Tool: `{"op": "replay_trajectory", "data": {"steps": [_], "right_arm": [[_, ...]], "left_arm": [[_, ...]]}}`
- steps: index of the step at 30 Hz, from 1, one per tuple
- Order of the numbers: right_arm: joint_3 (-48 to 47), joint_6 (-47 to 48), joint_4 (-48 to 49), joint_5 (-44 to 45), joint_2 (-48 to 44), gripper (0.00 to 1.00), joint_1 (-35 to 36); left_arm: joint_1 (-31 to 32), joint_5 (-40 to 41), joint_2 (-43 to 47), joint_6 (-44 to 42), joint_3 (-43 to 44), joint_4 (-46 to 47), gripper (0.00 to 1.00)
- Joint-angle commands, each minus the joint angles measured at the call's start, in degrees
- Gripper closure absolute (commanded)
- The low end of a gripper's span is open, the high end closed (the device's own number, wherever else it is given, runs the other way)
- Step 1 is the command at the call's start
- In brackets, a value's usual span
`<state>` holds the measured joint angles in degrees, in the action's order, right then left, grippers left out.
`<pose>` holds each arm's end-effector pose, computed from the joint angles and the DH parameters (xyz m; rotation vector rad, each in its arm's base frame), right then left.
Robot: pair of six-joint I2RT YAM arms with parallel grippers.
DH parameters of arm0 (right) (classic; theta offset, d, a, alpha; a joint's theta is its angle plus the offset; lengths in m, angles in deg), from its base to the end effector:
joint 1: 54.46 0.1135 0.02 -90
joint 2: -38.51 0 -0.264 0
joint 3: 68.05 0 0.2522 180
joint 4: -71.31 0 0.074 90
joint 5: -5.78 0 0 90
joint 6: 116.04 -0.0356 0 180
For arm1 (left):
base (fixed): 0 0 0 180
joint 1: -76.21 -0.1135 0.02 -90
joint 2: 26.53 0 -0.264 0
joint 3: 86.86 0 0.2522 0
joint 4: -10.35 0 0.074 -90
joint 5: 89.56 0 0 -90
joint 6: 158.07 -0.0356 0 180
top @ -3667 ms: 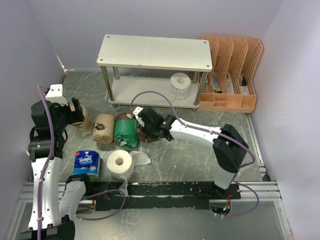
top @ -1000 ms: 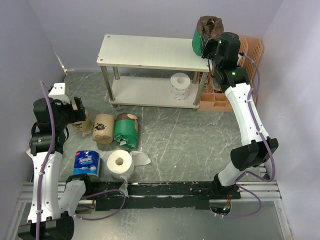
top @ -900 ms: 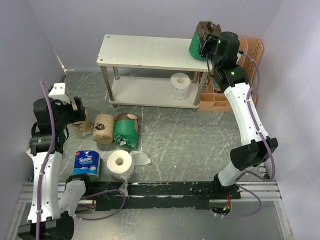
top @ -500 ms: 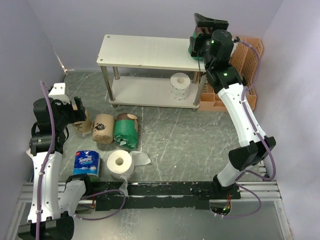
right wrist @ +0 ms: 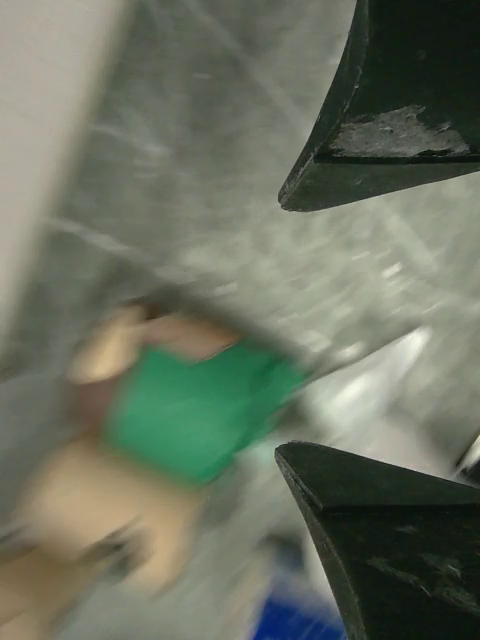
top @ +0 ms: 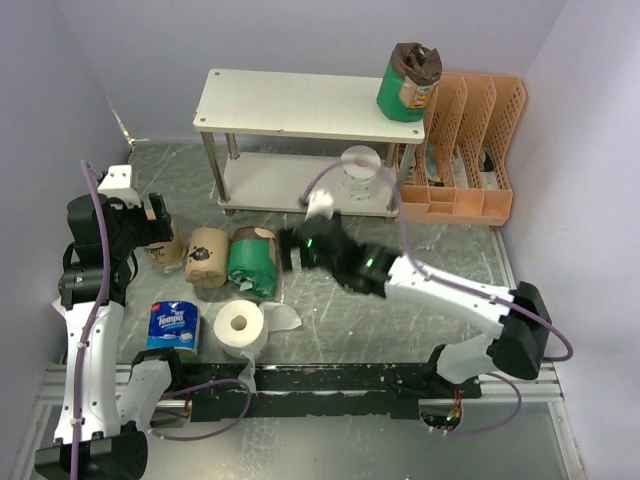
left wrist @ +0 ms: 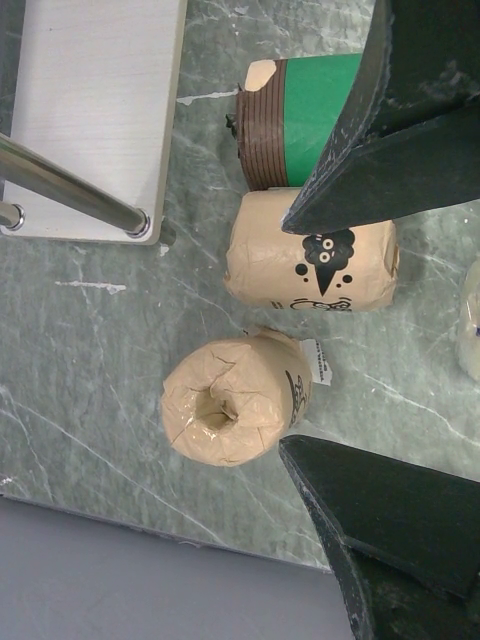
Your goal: Place and organize the paper towels onto the shelf
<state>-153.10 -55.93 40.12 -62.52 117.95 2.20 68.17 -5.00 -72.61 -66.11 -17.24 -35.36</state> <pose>0.1864 0.2594 0.3515 -0.2301 2.0197 0.5899 0.1682 0.0204 0.3631 -0.1082 1.9530 -0.0230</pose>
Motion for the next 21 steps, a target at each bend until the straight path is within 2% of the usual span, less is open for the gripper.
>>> {"op": "replay_trajectory", "data": {"steps": [1, 4, 6, 10, 17, 21], "right_arm": [[12.8, 10.0, -1.9, 4.4, -3.4, 0.02, 9.6], [17.1, 11.4, 4.1, -9.0, -4.1, 0.02, 11.3], [16.2, 10.3, 5.3, -13.0, -1.7, 0.02, 11.3], [11.4, 6.9, 6.3, -16.4, 3.8, 0.02, 11.3], [11.6, -1.3, 17.7, -21.2, 4.9, 0.02, 10.8], [8.0, -5.0, 14.5, -18.4, 8.8, 0.1, 10.8]], "left_arm": [[0.1, -2.3, 0.0, -0.1, 1.7, 0.3, 0.06], [-0.1, -2.5, -0.2, -0.2, 1.5, 0.4, 0.06], [-0.2, -2.4, -0.1, -0.3, 1.4, 0.5, 0.06], [-0.3, -2.5, 0.1, -0.5, 1.2, 0.5, 0.06], [-0.3, -2.4, 0.5, -1.0, 0.6, 0.7, 0.06], [-0.2, -2.5, 0.8, -1.1, 0.3, 0.9, 0.06]]}}
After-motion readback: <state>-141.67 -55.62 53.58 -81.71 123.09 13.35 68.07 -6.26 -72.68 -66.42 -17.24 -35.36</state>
